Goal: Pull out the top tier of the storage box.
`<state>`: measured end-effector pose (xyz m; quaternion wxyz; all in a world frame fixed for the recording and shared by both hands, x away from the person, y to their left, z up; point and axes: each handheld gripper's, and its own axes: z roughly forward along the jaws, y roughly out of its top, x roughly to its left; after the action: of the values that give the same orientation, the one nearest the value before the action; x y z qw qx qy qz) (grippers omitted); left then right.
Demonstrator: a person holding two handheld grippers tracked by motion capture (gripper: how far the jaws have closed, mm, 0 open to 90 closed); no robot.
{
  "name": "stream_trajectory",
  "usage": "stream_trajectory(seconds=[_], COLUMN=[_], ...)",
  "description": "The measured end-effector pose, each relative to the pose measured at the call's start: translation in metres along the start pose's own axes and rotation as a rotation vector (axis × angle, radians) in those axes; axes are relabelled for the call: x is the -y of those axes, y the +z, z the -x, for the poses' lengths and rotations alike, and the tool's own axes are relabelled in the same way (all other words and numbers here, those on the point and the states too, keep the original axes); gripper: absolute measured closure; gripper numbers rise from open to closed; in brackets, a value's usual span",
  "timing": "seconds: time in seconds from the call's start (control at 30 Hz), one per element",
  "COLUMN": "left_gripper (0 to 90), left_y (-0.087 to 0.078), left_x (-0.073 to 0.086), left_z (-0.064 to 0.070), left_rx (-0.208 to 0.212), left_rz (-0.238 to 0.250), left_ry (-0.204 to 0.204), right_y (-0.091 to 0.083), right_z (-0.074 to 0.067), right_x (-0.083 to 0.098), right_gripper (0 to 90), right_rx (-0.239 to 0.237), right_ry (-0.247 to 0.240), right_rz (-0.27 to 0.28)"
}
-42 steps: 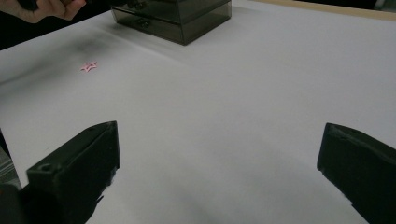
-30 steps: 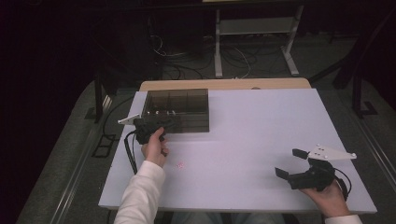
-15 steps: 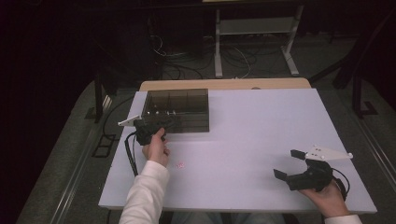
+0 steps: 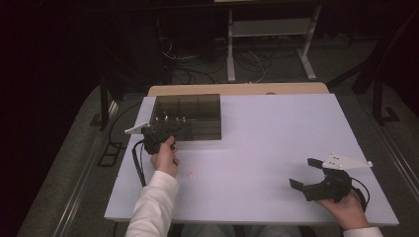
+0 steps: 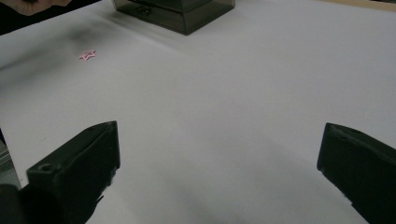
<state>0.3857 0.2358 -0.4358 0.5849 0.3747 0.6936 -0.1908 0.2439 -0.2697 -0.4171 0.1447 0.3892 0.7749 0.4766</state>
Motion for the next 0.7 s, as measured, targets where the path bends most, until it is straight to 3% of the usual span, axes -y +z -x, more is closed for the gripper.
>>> stream_trajectory(seconds=[0.7], left_gripper=[81.8], left_y=[-0.0077], left_x=[0.008], left_z=[-0.0031], left_rx=[0.016], left_rz=[-0.004], left_ry=[0.012], right_y=[-0.0005], right_z=[0.0014], right_x=[0.0], right_gripper=[0.0], right_rx=[0.007], right_ry=[0.0], right_rz=[0.002])
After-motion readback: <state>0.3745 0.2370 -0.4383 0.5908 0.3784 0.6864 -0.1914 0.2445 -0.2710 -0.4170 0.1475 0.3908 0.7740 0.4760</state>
